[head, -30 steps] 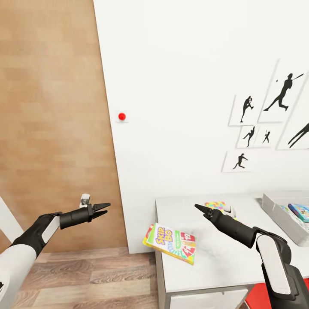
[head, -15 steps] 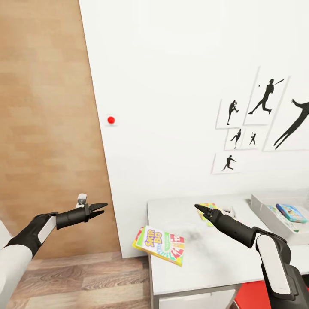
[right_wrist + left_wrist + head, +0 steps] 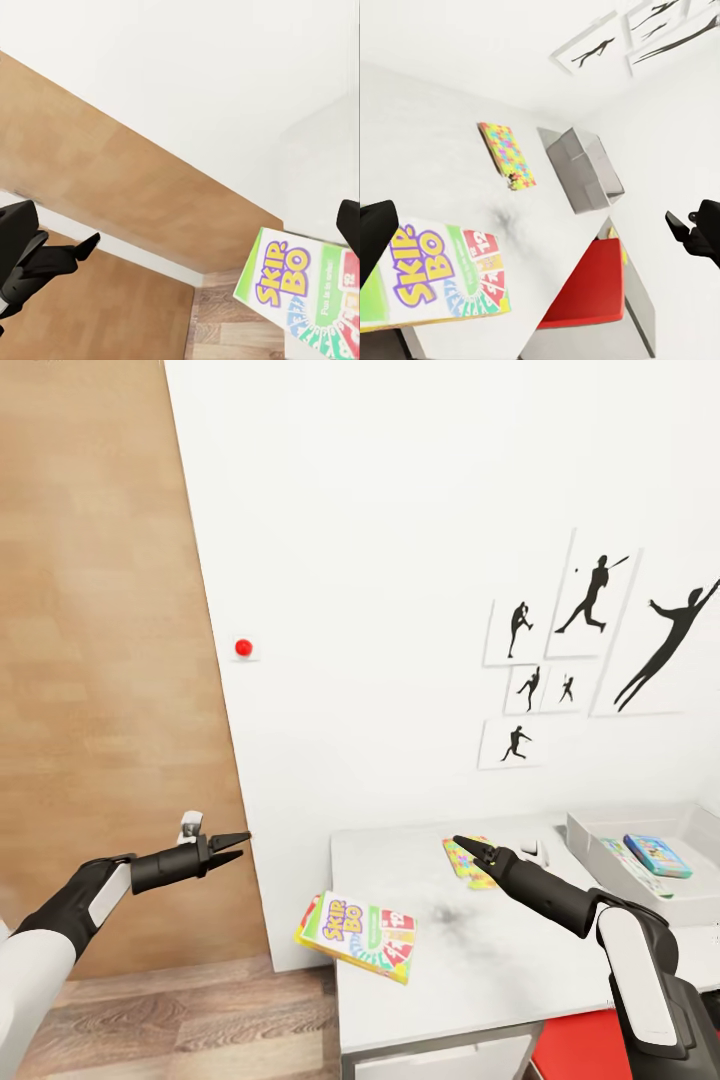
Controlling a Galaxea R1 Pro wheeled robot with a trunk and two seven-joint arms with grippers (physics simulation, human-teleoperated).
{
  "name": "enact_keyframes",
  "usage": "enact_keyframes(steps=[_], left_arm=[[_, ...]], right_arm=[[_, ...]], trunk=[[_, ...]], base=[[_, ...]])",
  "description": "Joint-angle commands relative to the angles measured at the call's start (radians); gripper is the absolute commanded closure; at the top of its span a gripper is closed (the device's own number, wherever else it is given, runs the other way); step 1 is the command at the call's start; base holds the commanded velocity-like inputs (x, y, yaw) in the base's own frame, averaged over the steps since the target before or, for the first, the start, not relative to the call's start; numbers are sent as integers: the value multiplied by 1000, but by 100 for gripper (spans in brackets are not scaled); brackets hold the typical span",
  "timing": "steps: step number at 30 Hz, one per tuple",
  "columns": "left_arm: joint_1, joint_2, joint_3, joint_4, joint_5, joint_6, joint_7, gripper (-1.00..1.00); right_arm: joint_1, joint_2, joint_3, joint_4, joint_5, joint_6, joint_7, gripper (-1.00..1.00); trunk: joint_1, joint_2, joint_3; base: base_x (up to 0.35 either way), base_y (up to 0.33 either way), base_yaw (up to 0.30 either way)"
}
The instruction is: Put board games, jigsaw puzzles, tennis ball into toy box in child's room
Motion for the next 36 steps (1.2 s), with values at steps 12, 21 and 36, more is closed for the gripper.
enact_keyframes(steps=[12, 21, 36], left_arm=[[0, 2, 0, 1, 4, 12, -1, -100], [0, 2, 2, 2, 5, 62, -1, -100], [-1, 35, 5, 2, 4, 236, 1, -100]], right_arm=[[-1, 1, 0, 0, 10, 3, 10, -100], [-1, 2, 1, 0, 9, 3, 10, -100], [-1, 2, 4, 0, 10, 3, 9, -100]], trunk=[[1, -1, 15], [1, -1, 15], [24, -43, -4]], base=[[-7, -108, -51], [-1, -5, -2], [0, 0, 0]])
